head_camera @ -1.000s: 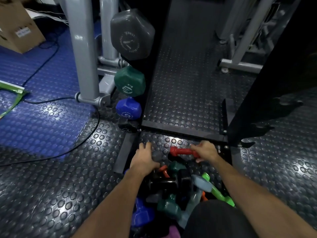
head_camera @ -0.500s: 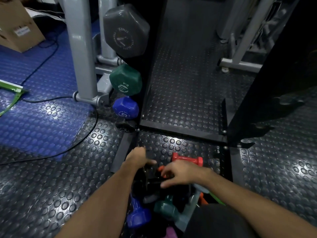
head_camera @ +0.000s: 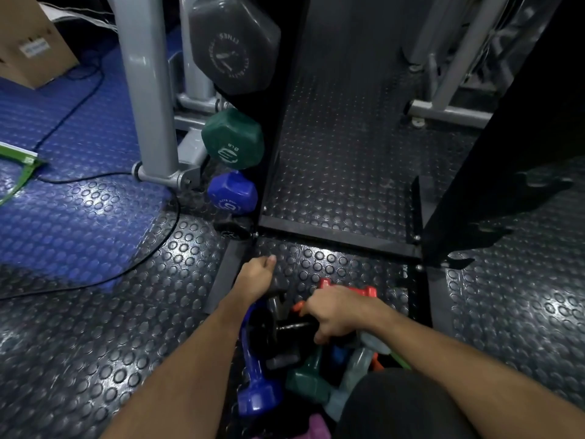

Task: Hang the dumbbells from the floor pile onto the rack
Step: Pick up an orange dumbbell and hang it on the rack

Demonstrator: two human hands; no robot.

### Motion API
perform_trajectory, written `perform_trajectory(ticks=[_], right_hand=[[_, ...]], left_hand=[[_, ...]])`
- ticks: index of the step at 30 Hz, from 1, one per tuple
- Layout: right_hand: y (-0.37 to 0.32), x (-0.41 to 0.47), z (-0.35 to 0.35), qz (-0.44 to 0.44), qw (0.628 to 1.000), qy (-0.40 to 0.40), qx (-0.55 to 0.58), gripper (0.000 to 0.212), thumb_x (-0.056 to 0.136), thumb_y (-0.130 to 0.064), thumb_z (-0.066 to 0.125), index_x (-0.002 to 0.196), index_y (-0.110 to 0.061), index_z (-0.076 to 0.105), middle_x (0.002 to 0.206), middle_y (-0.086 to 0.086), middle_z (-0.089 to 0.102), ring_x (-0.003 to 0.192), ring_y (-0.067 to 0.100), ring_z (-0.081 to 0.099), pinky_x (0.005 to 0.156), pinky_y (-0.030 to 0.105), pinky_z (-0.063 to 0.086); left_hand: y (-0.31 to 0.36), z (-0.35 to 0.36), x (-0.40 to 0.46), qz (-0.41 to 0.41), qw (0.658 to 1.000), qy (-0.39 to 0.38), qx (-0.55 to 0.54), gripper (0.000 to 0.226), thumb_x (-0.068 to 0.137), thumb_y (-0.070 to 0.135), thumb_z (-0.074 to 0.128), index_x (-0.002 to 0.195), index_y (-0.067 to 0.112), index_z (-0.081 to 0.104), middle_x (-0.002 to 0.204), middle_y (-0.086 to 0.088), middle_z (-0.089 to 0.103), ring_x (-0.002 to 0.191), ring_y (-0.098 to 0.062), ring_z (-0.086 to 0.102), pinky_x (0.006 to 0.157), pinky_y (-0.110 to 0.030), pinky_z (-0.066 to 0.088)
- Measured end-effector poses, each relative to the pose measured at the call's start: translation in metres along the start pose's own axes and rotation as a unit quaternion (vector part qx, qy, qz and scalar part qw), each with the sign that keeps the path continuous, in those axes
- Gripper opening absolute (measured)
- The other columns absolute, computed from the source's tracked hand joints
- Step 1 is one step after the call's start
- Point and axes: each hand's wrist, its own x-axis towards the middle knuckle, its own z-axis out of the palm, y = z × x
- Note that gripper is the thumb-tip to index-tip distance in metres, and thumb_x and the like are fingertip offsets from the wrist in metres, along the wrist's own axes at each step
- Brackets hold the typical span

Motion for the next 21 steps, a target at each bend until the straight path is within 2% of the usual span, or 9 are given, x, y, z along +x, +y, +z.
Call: perform_trajectory(ticks=[4, 6, 9, 11, 12, 14, 17, 19, 21], right_hand=[[0.017, -0.009, -0.024, 0.025, 0.999, 0.037, -0.003, 0.042, 0.072, -0.044, 0.082, 0.109, -0.026, 0.071, 0.091, -0.001, 0.073, 0.088, 0.023, 0.067, 0.067, 0.031, 0.046], [0.032, -0.015, -0.035, 0.045, 0.997, 0.06, 0.004, 0.04, 0.074, -0.043, 0.081, 0.108, -0.025, 0.072, 0.093, 0.0, 0.074, 0.089, 0.023, 0.067, 0.068, 0.032, 0.048], [0.061, -0.015, -0.044, 0.08, 0.993, 0.09, 0.019, 0.034, 0.076, -0.043, 0.081, 0.105, -0.026, 0.071, 0.086, -0.007, 0.071, 0.083, 0.017, 0.067, 0.067, 0.031, 0.047], [0.079, -0.01, -0.045, 0.117, 0.987, 0.112, 0.015, 0.031, 0.077, -0.042, 0.081, 0.103, -0.027, 0.072, 0.084, -0.009, 0.071, 0.081, 0.016, 0.067, 0.069, 0.031, 0.052], [0.089, -0.007, -0.041, 0.141, 0.983, 0.117, 0.011, 0.031, 0.077, -0.04, 0.081, 0.103, -0.027, 0.072, 0.086, -0.007, 0.072, 0.081, 0.016, 0.067, 0.069, 0.031, 0.052], [0.101, 0.002, -0.032, 0.181, 0.977, 0.115, 0.006, 0.031, 0.079, -0.037, 0.082, 0.106, -0.025, 0.072, 0.089, -0.003, 0.072, 0.081, 0.017, 0.065, 0.07, 0.03, 0.05], [0.119, 0.01, -0.008, 0.227, 0.967, 0.109, 0.032, 0.048, 0.081, -0.043, 0.082, 0.122, -0.022, 0.07, 0.104, 0.002, 0.075, 0.1, 0.025, 0.07, 0.086, 0.038, 0.057], [0.127, 0.011, 0.004, 0.237, 0.963, 0.119, 0.052, 0.062, 0.086, -0.046, 0.079, 0.141, -0.023, 0.06, 0.118, 0.004, 0.074, 0.111, 0.027, 0.068, 0.093, 0.039, 0.055], [0.131, 0.008, 0.008, 0.237, 0.962, 0.118, 0.064, 0.067, 0.092, -0.043, 0.073, 0.151, -0.025, 0.049, 0.128, 0.005, 0.069, 0.116, 0.027, 0.066, 0.095, 0.04, 0.053]], left_hand=[[0.004, 0.003, 0.005, -0.007, 1.0, -0.006, -0.03, 0.047, 0.11, 0.043, 0.041, 0.113, 0.007, 0.072, 0.106, -0.011, 0.076, 0.106, -0.029, 0.069, 0.098, -0.04, 0.051], [0.014, 0.001, 0.007, -0.023, 0.991, 0.004, -0.131, 0.05, 0.111, 0.046, 0.038, 0.117, 0.009, 0.072, 0.103, -0.007, 0.077, 0.101, -0.024, 0.071, 0.096, -0.039, 0.053], [0.031, -0.007, 0.009, -0.041, 0.958, 0.004, -0.285, 0.058, 0.111, 0.053, 0.027, 0.123, 0.013, 0.067, 0.106, -0.005, 0.076, 0.1, -0.018, 0.071, 0.083, -0.032, 0.051], [0.036, -0.007, 0.009, -0.037, 0.954, 0.026, -0.296, 0.056, 0.11, 0.054, 0.03, 0.121, 0.014, 0.068, 0.107, -0.004, 0.077, 0.102, -0.02, 0.07, 0.091, -0.038, 0.052], [0.036, -0.002, 0.009, -0.031, 0.964, 0.044, -0.262, 0.052, 0.11, 0.052, 0.035, 0.117, 0.015, 0.07, 0.106, -0.003, 0.076, 0.102, -0.021, 0.07, 0.093, -0.04, 0.051], [0.034, 0.01, 0.004, 0.004, 0.988, 0.08, -0.13, 0.037, 0.109, 0.038, 0.045, 0.11, 0.014, 0.072, 0.105, -0.006, 0.075, 0.1, -0.026, 0.068, 0.086, -0.034, 0.048], [0.026, 0.033, -0.002, 0.047, 0.993, 0.072, 0.084, 0.024, 0.101, 0.019, 0.052, 0.117, 0.015, 0.071, 0.112, -0.015, 0.074, 0.106, -0.037, 0.07, 0.088, -0.037, 0.053], [0.022, 0.044, -0.005, 0.081, 0.972, 0.025, 0.217, 0.027, 0.097, 0.02, 0.055, 0.119, 0.018, 0.07, 0.116, -0.013, 0.073, 0.109, -0.036, 0.068, 0.094, -0.04, 0.053], [0.017, 0.054, -0.009, 0.129, 0.929, -0.022, 0.347, 0.029, 0.096, 0.026, 0.059, 0.122, 0.018, 0.069, 0.123, -0.009, 0.07, 0.121, -0.032, 0.06, 0.105, -0.043, 0.044]])
